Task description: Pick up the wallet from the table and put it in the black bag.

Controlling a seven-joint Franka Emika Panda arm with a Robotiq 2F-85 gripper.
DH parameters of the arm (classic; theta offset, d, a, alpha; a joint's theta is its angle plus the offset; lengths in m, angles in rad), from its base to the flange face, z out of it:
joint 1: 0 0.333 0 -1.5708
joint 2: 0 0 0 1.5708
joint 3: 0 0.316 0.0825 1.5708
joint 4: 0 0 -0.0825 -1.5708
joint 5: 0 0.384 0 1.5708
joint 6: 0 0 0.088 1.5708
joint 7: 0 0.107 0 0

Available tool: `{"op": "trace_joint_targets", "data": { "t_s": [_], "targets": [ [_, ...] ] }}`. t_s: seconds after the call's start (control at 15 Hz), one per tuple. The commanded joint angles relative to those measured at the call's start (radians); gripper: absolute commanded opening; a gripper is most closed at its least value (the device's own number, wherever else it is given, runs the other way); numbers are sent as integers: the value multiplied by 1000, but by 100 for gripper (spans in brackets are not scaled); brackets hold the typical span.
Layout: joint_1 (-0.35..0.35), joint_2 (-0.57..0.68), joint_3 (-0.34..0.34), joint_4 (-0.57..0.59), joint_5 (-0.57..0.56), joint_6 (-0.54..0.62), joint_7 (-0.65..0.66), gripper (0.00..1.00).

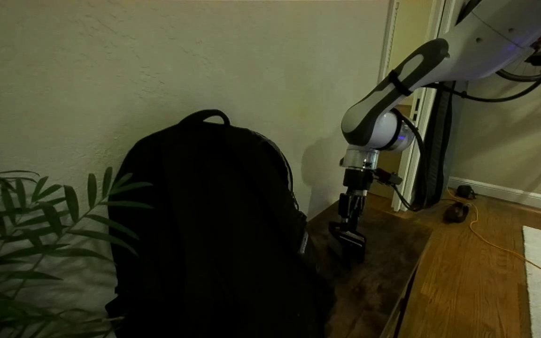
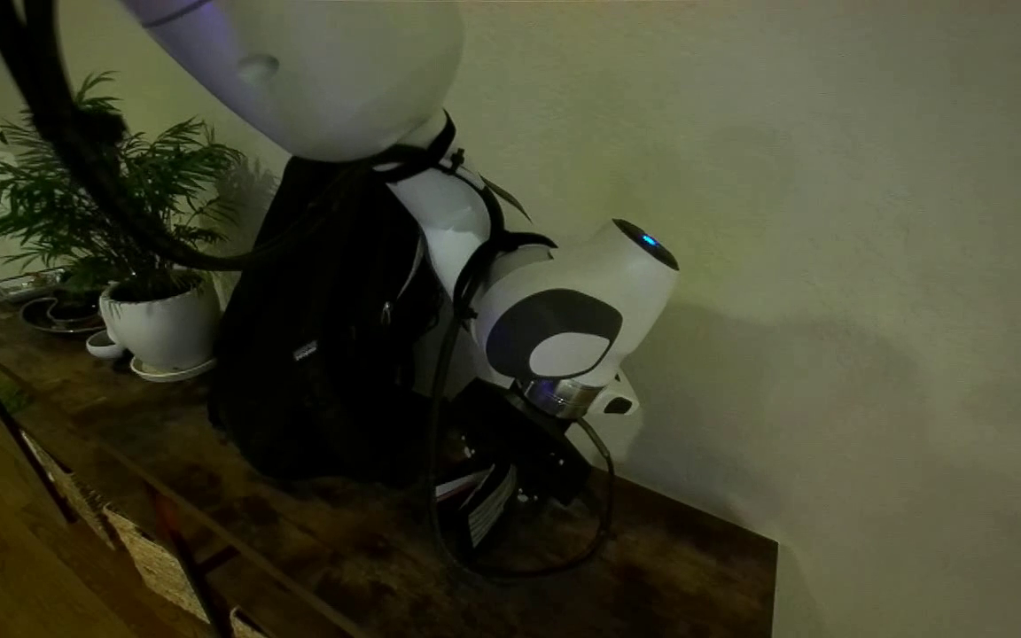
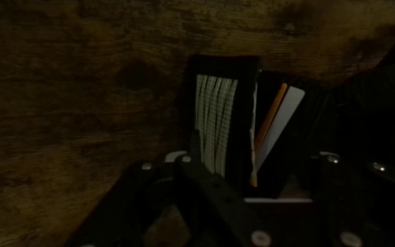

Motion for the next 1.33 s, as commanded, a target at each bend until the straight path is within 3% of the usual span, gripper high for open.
{"op": "trace_joint_targets", "data": {
  "t_s": [0.0,0.13,0.4,0.73,0.93,1.27],
  "targets": [
    [25,-77,-12,-77,-17,40,-21,95],
    [36,-94,-15,-92,-22,54,-20,100],
    [65,-148,-27,-158,-42,148,3,100],
    [161,-203,-91,-312,-66,476,180,100],
    [269,-206,-183,-385,-124,630,365,100],
    [460,-203,-367,-442,-229,687,617,100]
  ]
}}
